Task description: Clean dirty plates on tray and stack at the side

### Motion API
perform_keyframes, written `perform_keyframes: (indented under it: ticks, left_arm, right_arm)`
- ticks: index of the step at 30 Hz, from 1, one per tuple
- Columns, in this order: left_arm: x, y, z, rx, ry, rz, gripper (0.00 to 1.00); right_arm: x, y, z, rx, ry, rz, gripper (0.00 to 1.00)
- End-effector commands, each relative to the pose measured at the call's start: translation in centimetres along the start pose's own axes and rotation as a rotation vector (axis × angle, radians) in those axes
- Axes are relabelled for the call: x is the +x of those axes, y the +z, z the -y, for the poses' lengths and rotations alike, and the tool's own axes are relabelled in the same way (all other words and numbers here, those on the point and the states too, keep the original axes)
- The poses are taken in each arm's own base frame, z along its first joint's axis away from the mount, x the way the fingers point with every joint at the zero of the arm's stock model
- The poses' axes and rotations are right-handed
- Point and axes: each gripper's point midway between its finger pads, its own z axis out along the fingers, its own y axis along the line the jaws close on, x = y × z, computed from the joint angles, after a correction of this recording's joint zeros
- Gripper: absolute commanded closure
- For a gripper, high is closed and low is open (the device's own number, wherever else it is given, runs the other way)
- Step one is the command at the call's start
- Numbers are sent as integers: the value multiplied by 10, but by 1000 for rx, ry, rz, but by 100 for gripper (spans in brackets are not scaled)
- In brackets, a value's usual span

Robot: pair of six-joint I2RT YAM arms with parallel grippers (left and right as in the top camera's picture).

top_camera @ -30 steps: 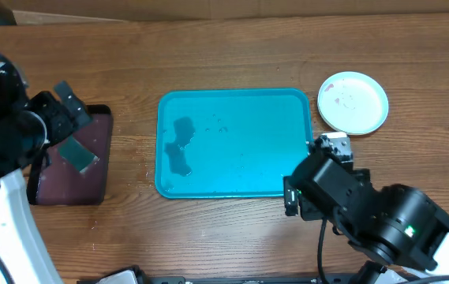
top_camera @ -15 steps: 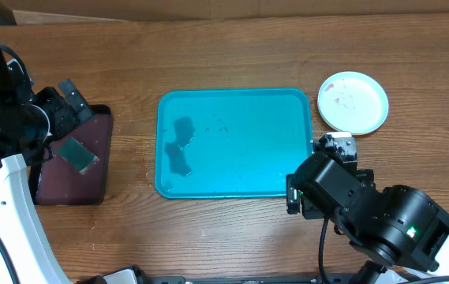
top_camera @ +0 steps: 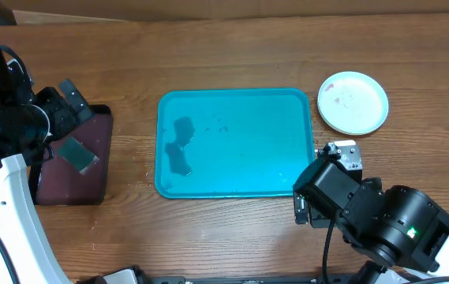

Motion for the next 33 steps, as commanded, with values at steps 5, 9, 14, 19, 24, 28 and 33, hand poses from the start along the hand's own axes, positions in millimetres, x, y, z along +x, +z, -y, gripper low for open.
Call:
perform_keyframes:
  ticks: [5, 9, 14, 19, 24, 28, 33]
  left_arm:
    - [0, -1, 2, 10, -18, 2, 0]
    - [0, -1, 2, 10, -18, 2, 0]
    - [0, -1, 2, 10, -18, 2, 0]
    - [0, -1, 2, 10, -17, 2, 0]
    - [0, -1, 2, 10, -17, 2, 0]
    - [0, -1, 2, 10, -18, 2, 0]
    - [0, -1, 2, 10, -18, 2, 0]
  right_arm:
    - [-36, -7, 20, -171, 72, 203, 0]
    - [-48, 0, 31, -271, 96, 356, 0]
    - [-52, 10, 52, -322, 144, 563, 0]
    - [-40, 26, 71, -332, 204, 698, 0]
    - [-34, 48, 75, -346, 197, 822, 0]
    - [-38, 54, 76, -354, 168, 965, 0]
    - [-44, 52, 79, -347, 143, 1108, 0]
